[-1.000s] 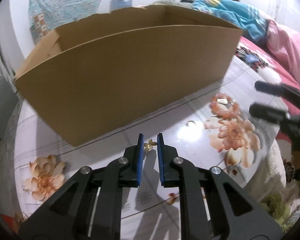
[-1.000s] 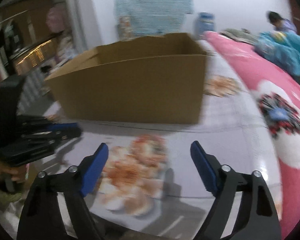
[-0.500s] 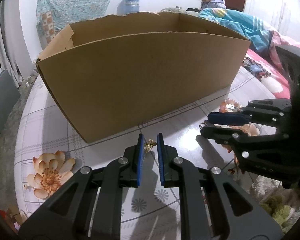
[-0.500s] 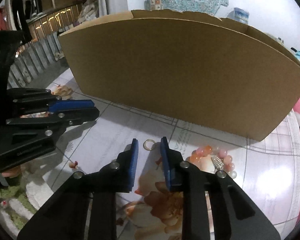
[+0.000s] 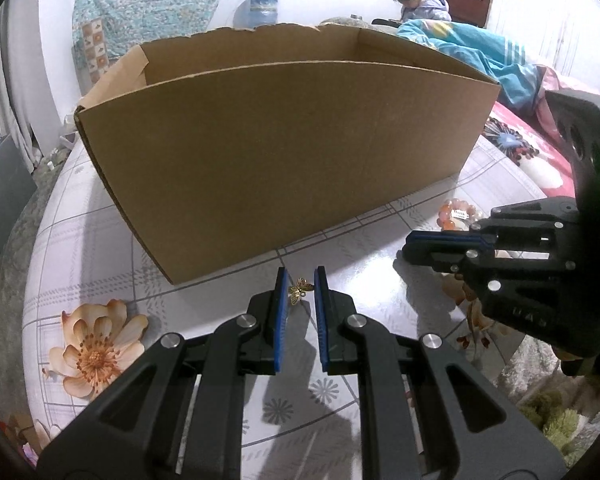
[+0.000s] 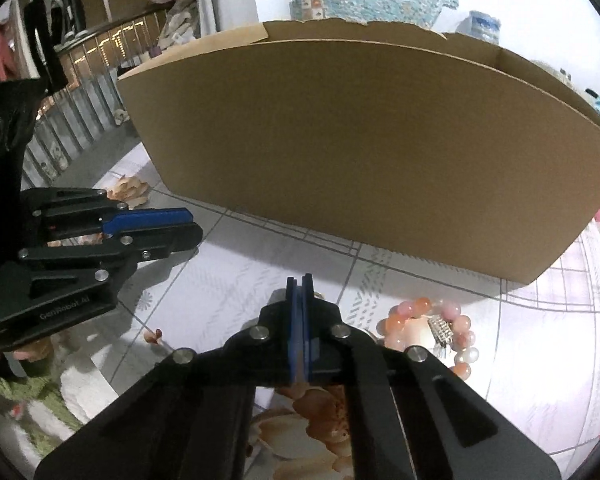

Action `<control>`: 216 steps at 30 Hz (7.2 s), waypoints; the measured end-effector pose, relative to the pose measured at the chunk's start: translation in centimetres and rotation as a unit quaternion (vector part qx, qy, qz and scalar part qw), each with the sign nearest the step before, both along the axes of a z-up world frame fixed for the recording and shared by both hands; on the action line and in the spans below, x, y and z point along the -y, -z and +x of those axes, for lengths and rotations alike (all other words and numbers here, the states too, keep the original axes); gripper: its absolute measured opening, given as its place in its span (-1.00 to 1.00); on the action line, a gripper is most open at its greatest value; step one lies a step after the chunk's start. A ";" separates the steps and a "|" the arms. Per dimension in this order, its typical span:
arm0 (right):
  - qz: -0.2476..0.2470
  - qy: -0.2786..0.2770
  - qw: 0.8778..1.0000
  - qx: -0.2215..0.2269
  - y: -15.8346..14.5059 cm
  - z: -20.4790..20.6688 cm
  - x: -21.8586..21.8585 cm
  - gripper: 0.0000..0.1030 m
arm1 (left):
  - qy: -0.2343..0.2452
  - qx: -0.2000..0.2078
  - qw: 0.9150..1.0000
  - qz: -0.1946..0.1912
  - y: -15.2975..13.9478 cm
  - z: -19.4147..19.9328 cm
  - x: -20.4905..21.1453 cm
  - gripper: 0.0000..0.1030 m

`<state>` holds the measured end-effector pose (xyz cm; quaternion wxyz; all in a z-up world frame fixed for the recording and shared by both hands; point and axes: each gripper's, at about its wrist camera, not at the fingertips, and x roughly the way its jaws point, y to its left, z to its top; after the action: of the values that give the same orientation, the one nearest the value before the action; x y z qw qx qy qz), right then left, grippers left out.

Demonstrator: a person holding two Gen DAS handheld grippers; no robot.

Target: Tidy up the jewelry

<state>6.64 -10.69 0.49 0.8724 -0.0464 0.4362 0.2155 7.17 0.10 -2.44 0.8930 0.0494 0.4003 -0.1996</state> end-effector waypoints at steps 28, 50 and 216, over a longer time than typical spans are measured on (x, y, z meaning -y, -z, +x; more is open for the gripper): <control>0.024 0.001 0.999 -0.040 0.0 -0.2 0.1 -0.89 | -0.006 -0.002 1.000 -0.001 -0.2 -0.3 -0.8 -0.77; 0.044 -0.009 0.998 -0.036 -0.3 -0.1 -0.9 -0.48 | -0.005 -0.009 1.000 -0.001 0.3 -0.1 -0.5 -0.77; 0.004 0.086 0.995 -0.047 -0.9 0.6 7.7 -0.94 | 0.082 -0.025 0.996 -0.029 1.0 0.3 5.6 -0.83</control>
<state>7.28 -18.35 1.38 0.8664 0.0046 0.4782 0.1433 7.47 -5.47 -3.44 0.8643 0.0512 0.4116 -0.2845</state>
